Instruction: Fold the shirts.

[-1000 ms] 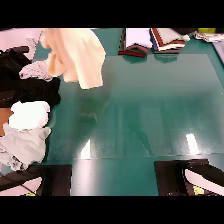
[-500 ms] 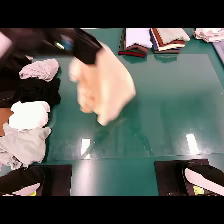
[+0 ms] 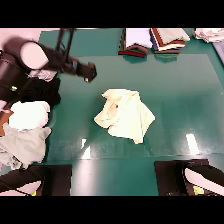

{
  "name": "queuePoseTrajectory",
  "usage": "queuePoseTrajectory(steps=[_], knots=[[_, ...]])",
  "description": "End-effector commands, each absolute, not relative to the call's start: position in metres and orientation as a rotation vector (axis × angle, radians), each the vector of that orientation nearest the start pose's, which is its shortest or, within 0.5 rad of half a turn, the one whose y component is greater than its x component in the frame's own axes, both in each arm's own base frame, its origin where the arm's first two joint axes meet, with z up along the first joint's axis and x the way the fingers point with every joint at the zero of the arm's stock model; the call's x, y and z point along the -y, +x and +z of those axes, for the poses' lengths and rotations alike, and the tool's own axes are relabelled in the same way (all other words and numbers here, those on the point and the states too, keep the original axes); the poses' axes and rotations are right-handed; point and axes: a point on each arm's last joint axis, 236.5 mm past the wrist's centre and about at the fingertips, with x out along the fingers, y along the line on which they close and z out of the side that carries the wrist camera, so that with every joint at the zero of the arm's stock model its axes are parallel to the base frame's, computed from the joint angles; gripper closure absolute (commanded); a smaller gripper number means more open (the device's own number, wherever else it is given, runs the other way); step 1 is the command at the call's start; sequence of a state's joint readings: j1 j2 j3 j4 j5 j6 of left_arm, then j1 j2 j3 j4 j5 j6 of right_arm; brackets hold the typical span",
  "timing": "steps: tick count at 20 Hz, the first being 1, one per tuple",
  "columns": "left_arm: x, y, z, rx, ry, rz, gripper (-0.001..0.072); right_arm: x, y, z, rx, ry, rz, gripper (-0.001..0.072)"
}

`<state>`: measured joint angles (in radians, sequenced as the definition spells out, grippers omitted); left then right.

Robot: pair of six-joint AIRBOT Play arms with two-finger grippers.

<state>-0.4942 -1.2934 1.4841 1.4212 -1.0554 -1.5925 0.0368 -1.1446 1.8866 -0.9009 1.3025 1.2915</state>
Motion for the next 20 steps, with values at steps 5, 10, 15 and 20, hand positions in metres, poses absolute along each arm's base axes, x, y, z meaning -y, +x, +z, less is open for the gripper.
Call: queuePoseTrajectory(steps=[5,10,15,20], knots=[[0.274,0.319,-0.044,-1.303,-0.201,-0.612,0.0028,-0.158,0.362,0.375,-0.464,0.076,0.693,0.0695],[0.296,0.317,-0.069,-1.309,-0.198,-0.620,0.0259,-0.158,0.361,0.373,-0.472,0.074,0.695,0.0695],[0.252,0.375,-0.013,-1.179,-0.174,-0.560,0.0680,-0.134,0.354,0.320,-0.653,0.117,0.637,0.0695],[0.197,0.421,0.062,-0.973,-0.219,-0.468,0.0680,-0.098,0.334,0.161,-0.999,0.327,0.503,0.0690]])
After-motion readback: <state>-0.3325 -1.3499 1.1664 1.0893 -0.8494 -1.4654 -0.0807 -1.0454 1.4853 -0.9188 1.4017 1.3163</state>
